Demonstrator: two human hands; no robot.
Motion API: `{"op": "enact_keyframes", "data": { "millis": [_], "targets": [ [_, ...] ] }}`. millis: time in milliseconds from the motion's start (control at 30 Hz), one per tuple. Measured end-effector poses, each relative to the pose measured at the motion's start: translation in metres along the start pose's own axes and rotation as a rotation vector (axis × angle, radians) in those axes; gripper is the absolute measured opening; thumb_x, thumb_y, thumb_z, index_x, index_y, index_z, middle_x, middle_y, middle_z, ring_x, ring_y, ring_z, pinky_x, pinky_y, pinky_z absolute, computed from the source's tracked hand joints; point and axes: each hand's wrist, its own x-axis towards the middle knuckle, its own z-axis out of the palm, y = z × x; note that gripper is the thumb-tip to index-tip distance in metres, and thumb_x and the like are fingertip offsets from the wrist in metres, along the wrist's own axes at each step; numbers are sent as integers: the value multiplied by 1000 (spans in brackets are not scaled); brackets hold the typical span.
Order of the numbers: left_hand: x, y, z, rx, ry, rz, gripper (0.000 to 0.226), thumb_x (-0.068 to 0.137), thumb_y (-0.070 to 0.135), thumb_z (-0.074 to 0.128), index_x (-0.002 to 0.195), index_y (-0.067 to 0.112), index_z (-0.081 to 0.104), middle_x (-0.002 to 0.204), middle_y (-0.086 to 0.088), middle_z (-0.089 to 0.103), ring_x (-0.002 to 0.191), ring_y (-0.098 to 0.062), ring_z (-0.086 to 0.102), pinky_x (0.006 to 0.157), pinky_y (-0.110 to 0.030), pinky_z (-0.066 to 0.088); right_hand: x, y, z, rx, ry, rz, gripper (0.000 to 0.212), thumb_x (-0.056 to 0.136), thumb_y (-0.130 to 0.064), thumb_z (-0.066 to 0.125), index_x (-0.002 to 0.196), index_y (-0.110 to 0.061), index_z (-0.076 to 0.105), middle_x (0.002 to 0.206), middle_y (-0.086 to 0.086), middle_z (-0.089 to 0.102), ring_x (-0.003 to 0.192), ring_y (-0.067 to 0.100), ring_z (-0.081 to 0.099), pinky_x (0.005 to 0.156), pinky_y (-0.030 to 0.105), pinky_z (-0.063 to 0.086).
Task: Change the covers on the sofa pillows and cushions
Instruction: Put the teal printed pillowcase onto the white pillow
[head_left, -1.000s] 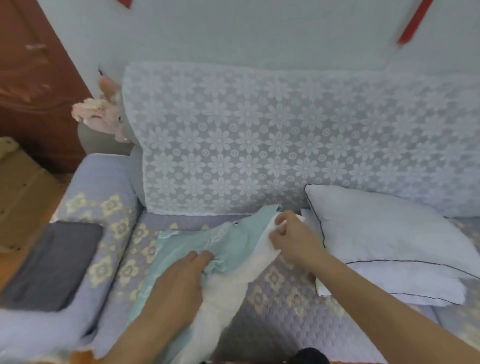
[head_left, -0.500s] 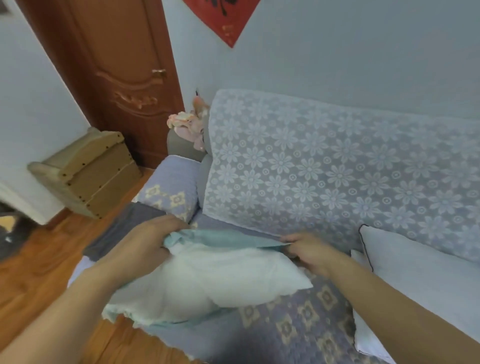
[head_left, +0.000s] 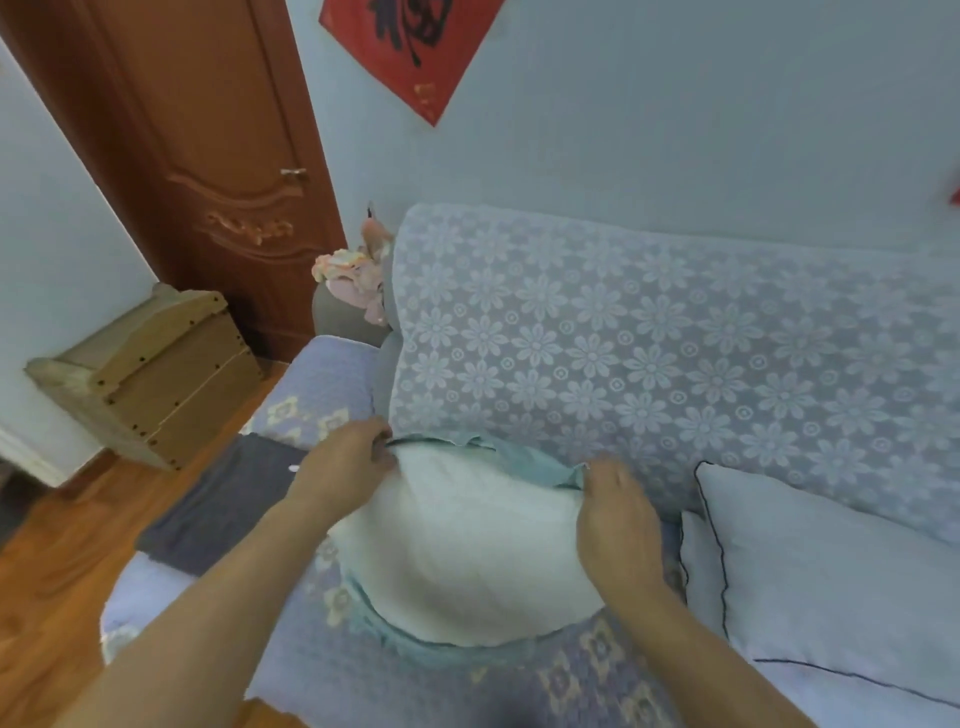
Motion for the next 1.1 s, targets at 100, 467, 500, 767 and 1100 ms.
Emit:
{"op": "enact_keyframes", "data": {
  "millis": [100,467,500,767,1100],
  "targets": [
    [-2,-48,14,99,-151,-175,20,102,28,50,119,25,61,114,-4,68,99,-26,63,83,-38,53,4,45,6,-69,-36,211,15,100,-9,43,91,-8,55,88,9,57,76,29,56,62,38,45],
    [-96,-5,73,-420,-709,-54,67,88,70,56,148,49,35,146,27,38,132,2,43,104,-18,41,-19,61,27,-9,-5,434,23,105,-15,36,84,-13,45,82,0,47,76,23,51,67,33,33],
    [-102,-12,84,-371,-669,-48,79,85,79,50,154,45,27,151,27,29,140,-2,34,113,-24,33,-16,61,26,-3,3,432,24,105,-15,36,83,-13,45,81,1,48,74,23,50,66,33,33],
    [-73,-11,103,-443,-661,-118,96,85,72,61,160,39,11,163,16,17,153,-14,17,124,-39,21,-23,53,28,117,47,136,24,105,-9,40,83,-10,49,77,2,48,68,20,43,63,32,30],
    [-81,-1,117,-354,-559,-99,9,94,44,67,95,36,64,88,17,66,78,6,60,62,-14,40,-49,69,6,39,132,185,32,103,-20,34,92,-2,59,83,5,54,72,26,50,65,31,30]
  ]
}}
